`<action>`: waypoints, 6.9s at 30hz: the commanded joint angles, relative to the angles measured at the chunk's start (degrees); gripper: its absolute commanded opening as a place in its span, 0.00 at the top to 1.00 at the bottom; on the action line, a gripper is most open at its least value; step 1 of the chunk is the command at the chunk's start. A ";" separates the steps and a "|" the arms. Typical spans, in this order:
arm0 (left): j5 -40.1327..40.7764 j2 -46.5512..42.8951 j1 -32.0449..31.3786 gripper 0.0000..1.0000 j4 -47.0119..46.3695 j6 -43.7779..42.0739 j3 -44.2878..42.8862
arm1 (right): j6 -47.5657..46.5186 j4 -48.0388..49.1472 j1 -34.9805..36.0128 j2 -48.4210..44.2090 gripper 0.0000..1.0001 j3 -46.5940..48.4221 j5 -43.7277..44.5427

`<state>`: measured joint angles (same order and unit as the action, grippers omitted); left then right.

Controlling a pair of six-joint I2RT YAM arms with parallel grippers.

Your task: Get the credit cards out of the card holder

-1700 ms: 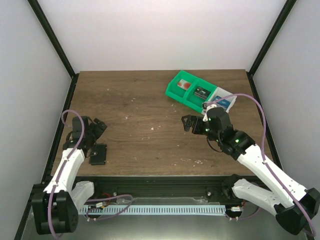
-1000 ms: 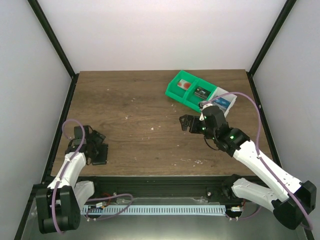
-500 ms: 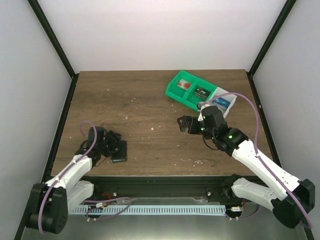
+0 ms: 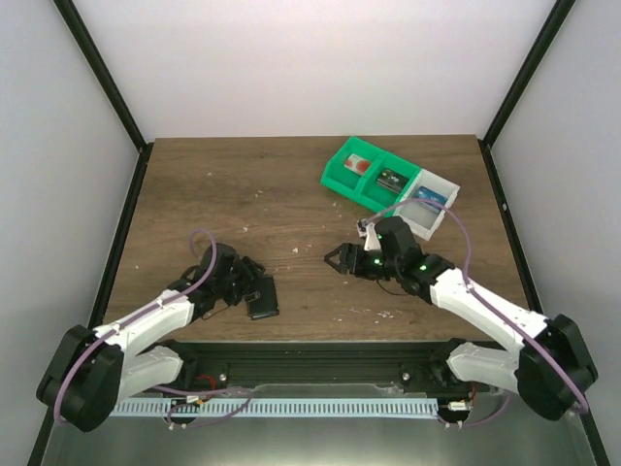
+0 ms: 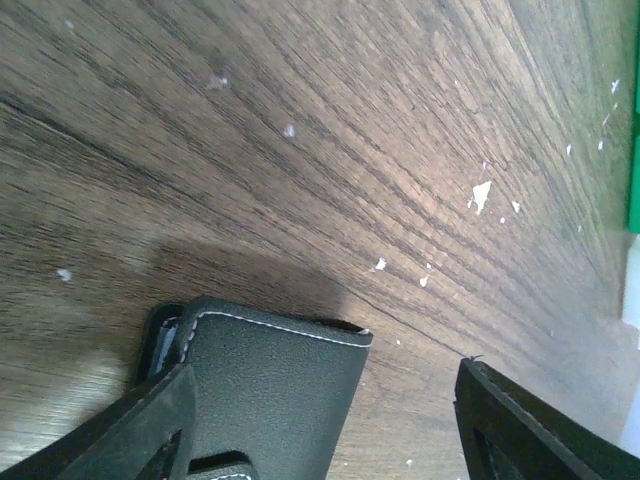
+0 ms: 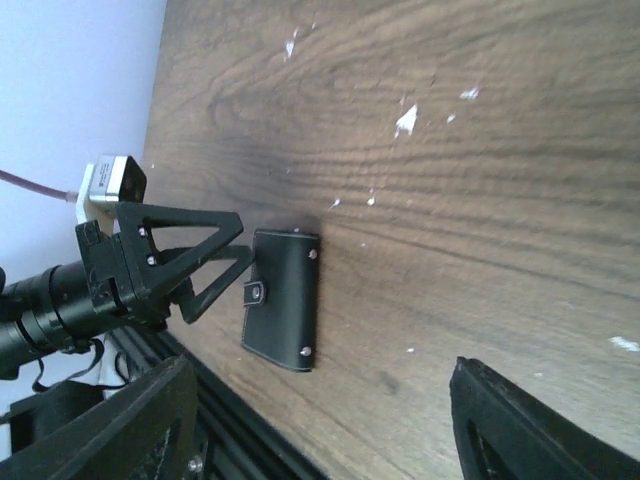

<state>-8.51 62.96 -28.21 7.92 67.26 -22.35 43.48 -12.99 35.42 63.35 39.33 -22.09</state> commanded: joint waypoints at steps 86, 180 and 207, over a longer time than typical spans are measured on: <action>-10.05 10.71 -9.47 0.54 -5.52 -26.80 -4.99 | 5.12 12.19 17.04 24.63 1.00 7.41 7.26; -14.31 -0.37 -9.30 1.00 -2.39 -24.26 -4.39 | 2.28 3.79 14.94 21.57 0.64 3.31 17.96; -19.48 -1.01 -9.23 1.00 -5.64 -21.38 -7.19 | 0.41 8.25 15.20 19.26 0.33 2.82 9.89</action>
<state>-26.15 62.74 -37.54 4.69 44.86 -27.97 44.60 -5.13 50.70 83.79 41.47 -12.38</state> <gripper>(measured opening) 0.012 0.680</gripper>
